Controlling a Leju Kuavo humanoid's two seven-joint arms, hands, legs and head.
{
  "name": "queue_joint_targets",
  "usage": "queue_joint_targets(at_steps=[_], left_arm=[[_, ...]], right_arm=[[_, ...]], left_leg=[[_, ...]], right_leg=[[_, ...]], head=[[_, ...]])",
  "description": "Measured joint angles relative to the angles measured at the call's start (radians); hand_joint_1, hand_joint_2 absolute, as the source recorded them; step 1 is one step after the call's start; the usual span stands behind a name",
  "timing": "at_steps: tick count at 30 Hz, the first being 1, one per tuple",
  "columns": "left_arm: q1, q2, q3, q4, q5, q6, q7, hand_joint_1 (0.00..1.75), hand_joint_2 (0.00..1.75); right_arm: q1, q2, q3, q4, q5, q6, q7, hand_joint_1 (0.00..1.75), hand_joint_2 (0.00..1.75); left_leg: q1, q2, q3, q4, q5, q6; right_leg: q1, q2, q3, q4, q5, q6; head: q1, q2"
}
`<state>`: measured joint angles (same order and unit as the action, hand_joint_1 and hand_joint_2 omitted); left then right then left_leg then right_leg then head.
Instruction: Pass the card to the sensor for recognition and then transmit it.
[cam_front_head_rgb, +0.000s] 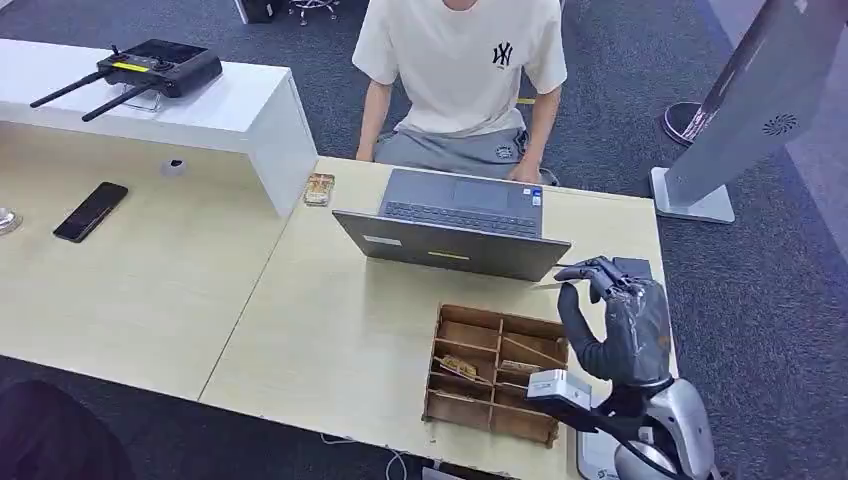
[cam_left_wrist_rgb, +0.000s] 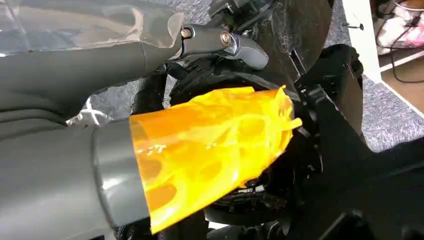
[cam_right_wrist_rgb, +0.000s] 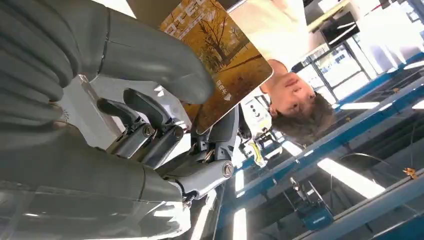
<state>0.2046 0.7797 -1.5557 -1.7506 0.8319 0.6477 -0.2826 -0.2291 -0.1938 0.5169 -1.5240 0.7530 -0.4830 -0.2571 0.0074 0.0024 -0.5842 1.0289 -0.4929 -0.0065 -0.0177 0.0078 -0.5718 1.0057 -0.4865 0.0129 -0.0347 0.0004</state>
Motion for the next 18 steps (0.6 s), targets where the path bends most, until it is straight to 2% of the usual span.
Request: queue_joint_targets(at_steps=[3,18], left_arm=[[0.002,0.003,-0.006,0.000,-0.059,-0.006,0.008,0.00,0.00],[0.001,0.004,-0.006,-0.002,-0.038,0.000,0.008,0.00,0.00]], right_arm=[[0.002,0.000,-0.004,-0.005,0.001,-0.002,0.000,1.75,1.75],[0.023,-0.015,-0.019,-0.037,0.011,0.012,0.018,1.75,1.75]], left_leg=[[0.000,0.000,0.000,0.000,0.000,0.000],[0.000,-0.001,0.000,0.000,0.000,0.000]], right_leg=[[0.000,0.000,0.000,0.000,0.000,0.000],[0.000,-0.001,0.000,0.000,0.000,0.000]], head=[[0.000,0.000],[0.000,0.000]])
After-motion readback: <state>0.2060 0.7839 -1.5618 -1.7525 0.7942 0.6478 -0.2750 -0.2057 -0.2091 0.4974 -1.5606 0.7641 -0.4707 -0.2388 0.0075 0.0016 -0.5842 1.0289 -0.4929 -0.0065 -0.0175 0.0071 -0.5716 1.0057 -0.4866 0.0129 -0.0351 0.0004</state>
